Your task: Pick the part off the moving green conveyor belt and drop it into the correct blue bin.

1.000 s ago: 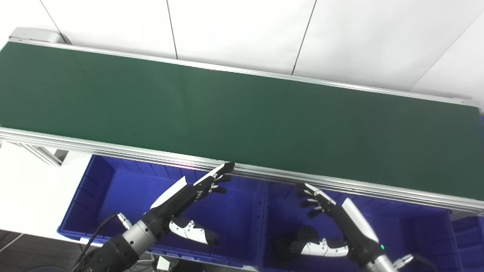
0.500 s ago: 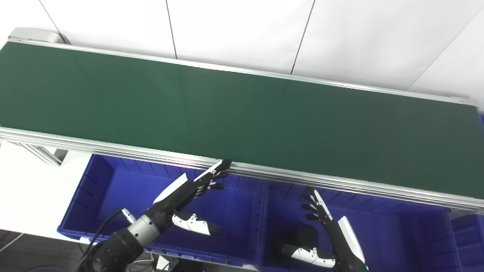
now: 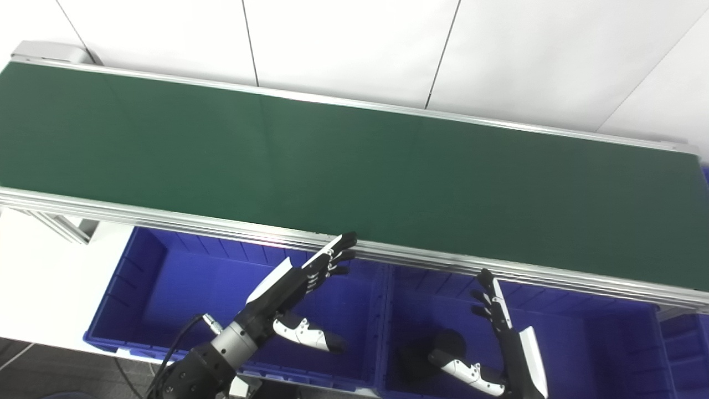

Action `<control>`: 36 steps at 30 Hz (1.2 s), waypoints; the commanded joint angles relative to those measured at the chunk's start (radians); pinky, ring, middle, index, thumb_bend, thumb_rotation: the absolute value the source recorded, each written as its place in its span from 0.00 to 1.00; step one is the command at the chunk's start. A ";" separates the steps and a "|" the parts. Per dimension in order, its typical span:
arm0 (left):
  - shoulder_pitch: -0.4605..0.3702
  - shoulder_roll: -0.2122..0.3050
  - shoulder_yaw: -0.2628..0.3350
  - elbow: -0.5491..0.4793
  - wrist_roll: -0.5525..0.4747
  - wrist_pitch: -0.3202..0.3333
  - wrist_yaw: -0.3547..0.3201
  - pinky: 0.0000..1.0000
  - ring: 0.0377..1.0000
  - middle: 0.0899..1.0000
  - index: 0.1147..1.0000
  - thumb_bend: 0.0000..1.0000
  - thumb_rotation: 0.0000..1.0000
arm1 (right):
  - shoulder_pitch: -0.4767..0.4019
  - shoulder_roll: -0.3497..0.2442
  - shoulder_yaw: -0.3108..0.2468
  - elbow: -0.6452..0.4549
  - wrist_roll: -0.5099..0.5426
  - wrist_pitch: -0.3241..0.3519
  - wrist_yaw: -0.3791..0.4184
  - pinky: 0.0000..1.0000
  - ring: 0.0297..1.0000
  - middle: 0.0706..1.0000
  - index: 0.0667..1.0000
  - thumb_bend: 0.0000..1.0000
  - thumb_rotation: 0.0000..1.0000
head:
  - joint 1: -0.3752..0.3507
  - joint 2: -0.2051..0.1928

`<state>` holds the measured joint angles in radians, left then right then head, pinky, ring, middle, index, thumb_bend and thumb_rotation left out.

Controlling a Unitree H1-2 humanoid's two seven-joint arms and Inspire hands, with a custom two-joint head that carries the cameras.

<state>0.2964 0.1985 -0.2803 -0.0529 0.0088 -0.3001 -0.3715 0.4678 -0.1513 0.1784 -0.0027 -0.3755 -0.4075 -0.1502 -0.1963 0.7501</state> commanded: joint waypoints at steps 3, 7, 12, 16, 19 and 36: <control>0.014 0.017 0.004 -0.013 -0.017 -0.055 -0.001 0.89 0.96 0.99 0.99 1.00 0.39 | 0.006 -0.011 0.027 -0.013 0.018 -0.062 -0.074 0.82 0.90 0.95 1.00 0.92 0.49 | 0.004 -0.001; 0.026 0.027 0.015 -0.006 -0.032 -0.071 0.002 0.89 0.96 0.99 0.98 1.00 0.36 | 0.003 -0.018 0.061 -0.005 0.008 -0.062 -0.135 0.82 0.88 0.94 1.00 0.93 0.51 | 0.000 -0.010; 0.028 0.042 0.032 -0.007 -0.025 -0.108 0.008 0.88 0.96 0.99 0.98 1.00 0.36 | -0.005 -0.022 0.091 0.000 0.006 -0.062 -0.173 0.79 0.85 0.92 0.99 0.93 0.50 | -0.006 -0.013; 0.009 0.050 0.046 -0.002 -0.048 -0.105 0.003 0.88 0.95 0.98 0.97 1.00 0.34 | -0.018 -0.018 0.094 0.010 -0.003 -0.062 -0.179 0.78 0.84 0.91 0.98 0.94 0.52 | -0.019 -0.018; -0.016 0.040 0.049 0.016 -0.059 -0.094 0.001 0.89 0.95 0.97 0.97 1.00 0.34 | -0.038 -0.023 0.099 0.029 -0.004 -0.062 -0.189 0.78 0.84 0.91 0.98 0.94 0.51 | -0.028 -0.027; -0.119 0.033 0.061 0.122 -0.132 -0.141 -0.029 0.88 0.94 0.98 0.97 1.00 0.32 | -0.078 0.041 0.079 0.094 -0.090 -0.056 -0.248 0.80 0.84 0.91 0.98 0.94 0.57 | -0.260 -0.049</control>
<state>0.1938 0.2273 -0.2261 0.0862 -0.1085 -0.3999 -0.3932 0.3881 -0.1157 0.2663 0.1091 -0.4498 -0.4104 -0.3788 -0.4464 0.6964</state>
